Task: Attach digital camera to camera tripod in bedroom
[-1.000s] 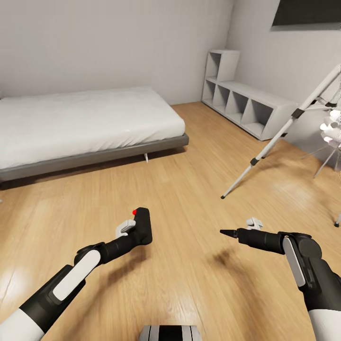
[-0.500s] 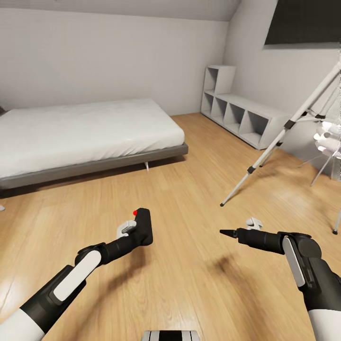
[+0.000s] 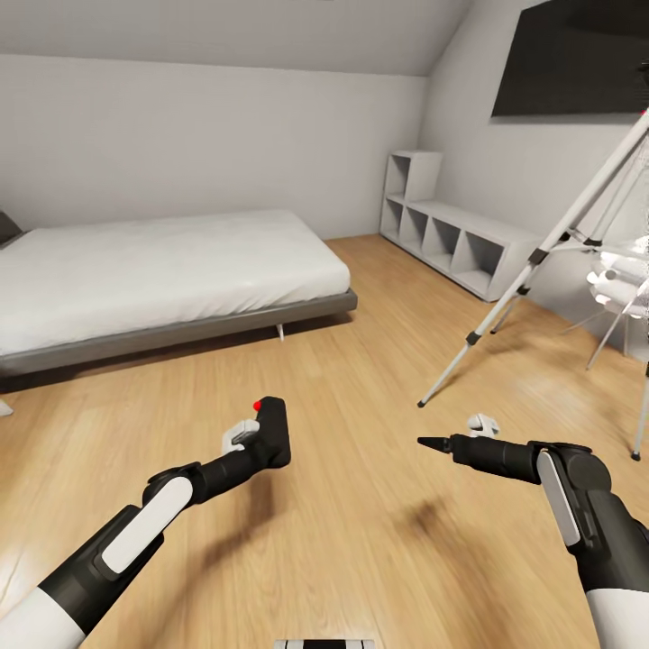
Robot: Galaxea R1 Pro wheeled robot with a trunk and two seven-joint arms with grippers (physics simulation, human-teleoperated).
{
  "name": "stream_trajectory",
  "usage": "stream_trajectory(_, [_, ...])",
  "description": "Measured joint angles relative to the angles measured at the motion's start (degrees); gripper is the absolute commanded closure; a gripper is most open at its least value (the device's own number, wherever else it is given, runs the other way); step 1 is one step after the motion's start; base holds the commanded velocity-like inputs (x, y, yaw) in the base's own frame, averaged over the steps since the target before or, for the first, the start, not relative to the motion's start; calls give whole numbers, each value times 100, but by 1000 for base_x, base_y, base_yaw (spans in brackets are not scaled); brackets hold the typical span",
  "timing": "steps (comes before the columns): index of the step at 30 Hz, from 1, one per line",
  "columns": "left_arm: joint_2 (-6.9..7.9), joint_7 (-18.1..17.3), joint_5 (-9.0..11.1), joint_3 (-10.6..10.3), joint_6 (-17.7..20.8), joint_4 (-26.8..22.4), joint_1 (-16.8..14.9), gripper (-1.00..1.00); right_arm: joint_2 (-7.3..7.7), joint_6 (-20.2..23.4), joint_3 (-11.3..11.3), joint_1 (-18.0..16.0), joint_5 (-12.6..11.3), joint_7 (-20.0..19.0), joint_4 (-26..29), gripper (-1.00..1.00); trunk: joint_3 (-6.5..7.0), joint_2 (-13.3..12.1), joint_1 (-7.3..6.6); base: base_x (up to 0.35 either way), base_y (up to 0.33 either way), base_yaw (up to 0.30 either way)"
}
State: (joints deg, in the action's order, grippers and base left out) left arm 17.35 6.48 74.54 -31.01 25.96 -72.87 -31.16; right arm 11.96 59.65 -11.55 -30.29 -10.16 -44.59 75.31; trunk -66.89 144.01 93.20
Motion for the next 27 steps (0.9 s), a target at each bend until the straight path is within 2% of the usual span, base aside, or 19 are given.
stream_trajectory(18, [-8,-4,-28,0,-2,133,0,100,0,0,0,0,0,2,0,-100,399,-24,-46,0,0,0])
stream_trajectory(27, [-96,77,-42,0,10,133,0,100,-6,0,0,0,0,1,0,-100,599,-36,-70,0,0,0])
